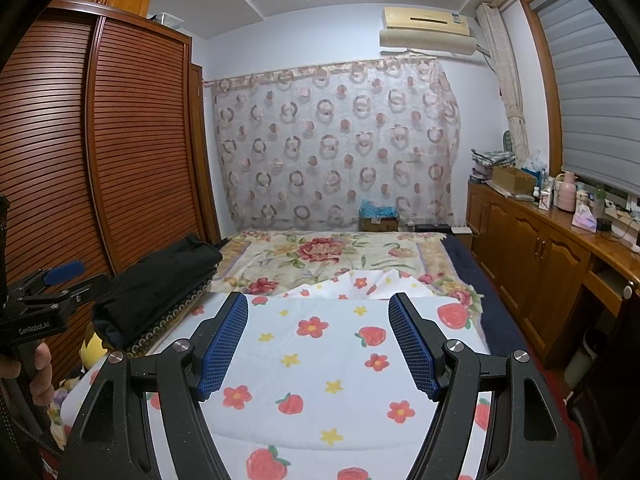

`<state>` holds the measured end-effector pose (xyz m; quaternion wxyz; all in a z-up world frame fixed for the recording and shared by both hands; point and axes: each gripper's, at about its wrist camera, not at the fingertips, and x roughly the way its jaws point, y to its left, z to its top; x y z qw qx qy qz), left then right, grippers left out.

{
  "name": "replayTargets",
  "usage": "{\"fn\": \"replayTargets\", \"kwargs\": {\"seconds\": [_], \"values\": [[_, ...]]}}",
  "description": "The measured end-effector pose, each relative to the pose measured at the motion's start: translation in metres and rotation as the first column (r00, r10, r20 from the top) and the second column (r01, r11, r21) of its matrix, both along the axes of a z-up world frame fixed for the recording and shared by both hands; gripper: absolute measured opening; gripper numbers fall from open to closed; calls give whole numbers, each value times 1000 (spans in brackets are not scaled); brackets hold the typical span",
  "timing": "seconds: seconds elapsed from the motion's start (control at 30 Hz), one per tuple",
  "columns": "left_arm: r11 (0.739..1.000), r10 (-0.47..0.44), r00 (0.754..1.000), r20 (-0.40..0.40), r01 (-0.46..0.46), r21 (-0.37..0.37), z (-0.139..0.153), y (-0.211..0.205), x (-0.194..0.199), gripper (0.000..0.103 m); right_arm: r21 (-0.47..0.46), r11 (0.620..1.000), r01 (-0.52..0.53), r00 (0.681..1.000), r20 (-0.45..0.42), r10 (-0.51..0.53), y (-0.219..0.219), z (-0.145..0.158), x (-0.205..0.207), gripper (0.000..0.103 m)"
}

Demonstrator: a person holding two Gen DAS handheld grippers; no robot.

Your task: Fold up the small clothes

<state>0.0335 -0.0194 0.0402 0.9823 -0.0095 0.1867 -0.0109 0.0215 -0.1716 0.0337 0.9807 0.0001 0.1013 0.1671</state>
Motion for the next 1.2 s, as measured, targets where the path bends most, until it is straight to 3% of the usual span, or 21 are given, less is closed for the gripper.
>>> {"fn": "replayTargets", "kwargs": {"seconds": [1.2], "values": [[1000,-1,1000,1,1,-2,-1,1,0,93,-4,1000,2,1000,1,-2,-10,2,5,75]]}}
